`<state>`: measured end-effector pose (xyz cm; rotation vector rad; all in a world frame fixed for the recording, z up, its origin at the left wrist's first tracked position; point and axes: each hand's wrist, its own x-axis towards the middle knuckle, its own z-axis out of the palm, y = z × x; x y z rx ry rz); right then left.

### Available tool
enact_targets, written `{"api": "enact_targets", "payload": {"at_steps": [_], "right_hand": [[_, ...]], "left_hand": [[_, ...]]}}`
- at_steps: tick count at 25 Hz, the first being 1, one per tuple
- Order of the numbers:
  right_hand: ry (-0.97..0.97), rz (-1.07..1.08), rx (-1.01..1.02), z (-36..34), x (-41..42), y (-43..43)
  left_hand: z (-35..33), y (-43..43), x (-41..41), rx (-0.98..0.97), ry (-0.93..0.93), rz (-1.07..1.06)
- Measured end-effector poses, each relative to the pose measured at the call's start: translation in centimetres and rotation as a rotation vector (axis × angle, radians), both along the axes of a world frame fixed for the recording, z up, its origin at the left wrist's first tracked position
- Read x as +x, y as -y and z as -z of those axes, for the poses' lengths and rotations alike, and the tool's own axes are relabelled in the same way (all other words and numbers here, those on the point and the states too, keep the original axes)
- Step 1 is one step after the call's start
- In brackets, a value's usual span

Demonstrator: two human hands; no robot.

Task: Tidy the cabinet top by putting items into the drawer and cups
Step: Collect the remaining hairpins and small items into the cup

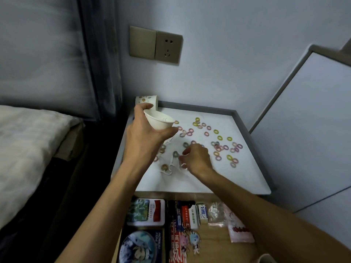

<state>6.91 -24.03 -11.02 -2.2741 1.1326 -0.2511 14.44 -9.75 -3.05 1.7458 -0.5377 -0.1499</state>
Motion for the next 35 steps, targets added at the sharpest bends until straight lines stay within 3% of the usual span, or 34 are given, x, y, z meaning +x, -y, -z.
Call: {"api": "enact_targets", "payload": {"at_steps": [4,16,20,24,27,30,35], "right_hand": [[0.007,0.005,-0.069,0.7,0.2,-0.6],[-0.274,-0.077,-0.425,0.2,0.8,-0.5],[-0.168,-0.11,-0.492,1.0,-0.5,-0.1],[-0.042,-0.025,-0.37,0.9,-1.1,0.9],[0.028,-0.11,-0.328,0.3,-1.3,1.0],[-0.046,-0.261,-0.431,0.7,-1.3,0.3],[-0.059,-0.304,-0.457,1.2,-0.7,0.6]], "left_hand": [[-0.1,-0.2,-0.2,0.007,0.009,0.003],[-0.2,-1.4,0.3,0.005,0.013,-0.008],[-0.1,-1.2,0.1,0.0,0.003,0.002],[0.0,-1.0,0.1,-0.006,0.002,0.005],[0.0,-0.7,0.1,-0.001,0.006,0.012],[0.1,-0.5,0.1,0.003,0.004,0.024],[0.3,-0.2,0.1,0.009,0.003,0.027]]}}
